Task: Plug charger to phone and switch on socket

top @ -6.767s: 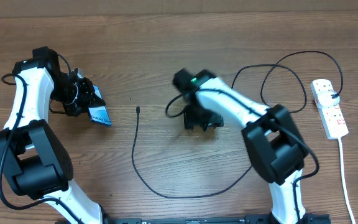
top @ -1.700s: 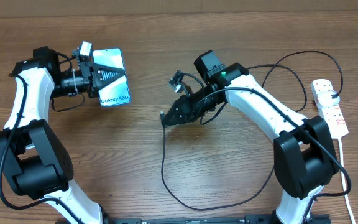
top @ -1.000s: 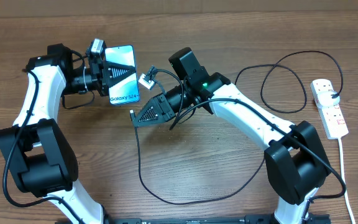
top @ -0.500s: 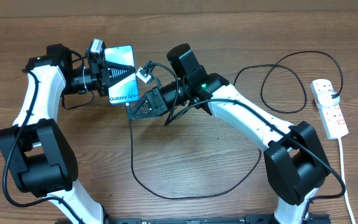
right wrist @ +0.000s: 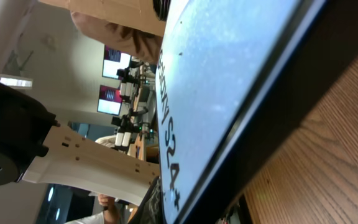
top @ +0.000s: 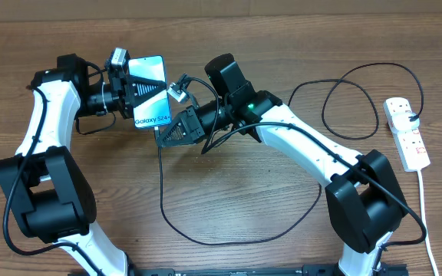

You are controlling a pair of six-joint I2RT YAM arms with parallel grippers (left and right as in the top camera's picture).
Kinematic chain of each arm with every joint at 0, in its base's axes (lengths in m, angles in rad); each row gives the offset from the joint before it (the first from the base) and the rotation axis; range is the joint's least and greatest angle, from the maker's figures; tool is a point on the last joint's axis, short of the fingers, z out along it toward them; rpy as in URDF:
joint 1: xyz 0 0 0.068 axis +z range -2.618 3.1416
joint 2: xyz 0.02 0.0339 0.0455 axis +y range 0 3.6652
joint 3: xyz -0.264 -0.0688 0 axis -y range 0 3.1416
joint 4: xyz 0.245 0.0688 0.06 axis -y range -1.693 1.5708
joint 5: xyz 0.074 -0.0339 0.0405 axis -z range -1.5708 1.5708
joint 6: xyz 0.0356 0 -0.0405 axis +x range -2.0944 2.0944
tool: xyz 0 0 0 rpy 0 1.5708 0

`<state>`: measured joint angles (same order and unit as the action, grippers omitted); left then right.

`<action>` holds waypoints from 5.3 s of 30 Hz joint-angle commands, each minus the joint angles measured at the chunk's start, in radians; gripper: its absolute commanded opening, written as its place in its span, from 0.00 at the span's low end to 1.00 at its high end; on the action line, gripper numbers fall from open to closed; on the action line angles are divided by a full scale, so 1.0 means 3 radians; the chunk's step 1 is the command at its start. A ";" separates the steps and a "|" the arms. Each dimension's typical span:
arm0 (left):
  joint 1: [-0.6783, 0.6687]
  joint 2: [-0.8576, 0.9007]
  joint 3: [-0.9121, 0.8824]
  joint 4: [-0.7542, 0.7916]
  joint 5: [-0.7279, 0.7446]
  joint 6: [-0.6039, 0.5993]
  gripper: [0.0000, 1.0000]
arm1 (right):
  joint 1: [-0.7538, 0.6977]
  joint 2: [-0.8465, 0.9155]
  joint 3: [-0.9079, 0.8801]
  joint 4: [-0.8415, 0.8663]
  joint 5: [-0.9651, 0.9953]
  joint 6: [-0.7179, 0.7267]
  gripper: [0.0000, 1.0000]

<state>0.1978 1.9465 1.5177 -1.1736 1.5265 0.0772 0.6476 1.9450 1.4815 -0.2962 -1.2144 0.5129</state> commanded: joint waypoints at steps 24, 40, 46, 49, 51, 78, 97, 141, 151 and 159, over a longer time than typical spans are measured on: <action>-0.0051 -0.0061 0.0011 -0.0010 0.0178 -0.0033 0.04 | 0.0118 -0.0051 0.0042 0.0188 0.0183 0.0212 0.04; -0.0051 -0.0061 0.0011 -0.0010 0.0178 -0.0033 0.04 | 0.0141 -0.0051 0.0042 0.0187 0.0223 0.0212 0.07; -0.0051 -0.0061 0.0011 -0.0011 0.0178 -0.0033 0.04 | 0.0141 -0.0051 0.0042 0.0187 0.0234 0.0212 0.13; -0.0051 -0.0061 0.0011 -0.0010 0.0178 -0.0033 0.04 | 0.0141 -0.0051 0.0042 0.0187 0.0234 0.0212 0.04; -0.0051 -0.0061 0.0011 -0.0010 0.0177 -0.0033 0.04 | 0.0141 -0.0051 0.0042 0.0187 0.0234 0.0212 0.04; 0.0080 -0.0061 0.0011 0.0464 -0.2518 -0.0821 0.04 | 0.0145 -0.0050 0.0041 -0.1361 0.2317 -0.0328 0.23; 0.0083 -0.0061 0.0011 0.0284 -0.3705 -0.1256 0.04 | 0.0857 0.0422 0.0041 -0.0785 0.4607 0.0038 1.00; 0.0081 -0.0061 0.0011 0.0163 -0.3801 -0.1255 0.04 | -0.0048 0.0734 0.0511 -0.2469 0.4234 0.1223 0.42; 0.0081 -0.0061 0.0011 0.0160 -0.3778 -0.1255 0.04 | 0.0084 0.0750 0.0482 -0.2352 0.4523 0.1460 0.39; 0.0081 -0.0061 0.0011 0.0161 -0.3778 -0.1255 0.04 | 0.0057 0.0753 0.0256 -0.2186 0.4546 0.1559 0.34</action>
<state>0.2184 1.9465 1.5169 -1.1255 0.3809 -0.2893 0.6689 2.1612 1.5852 -0.9699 0.1272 0.9581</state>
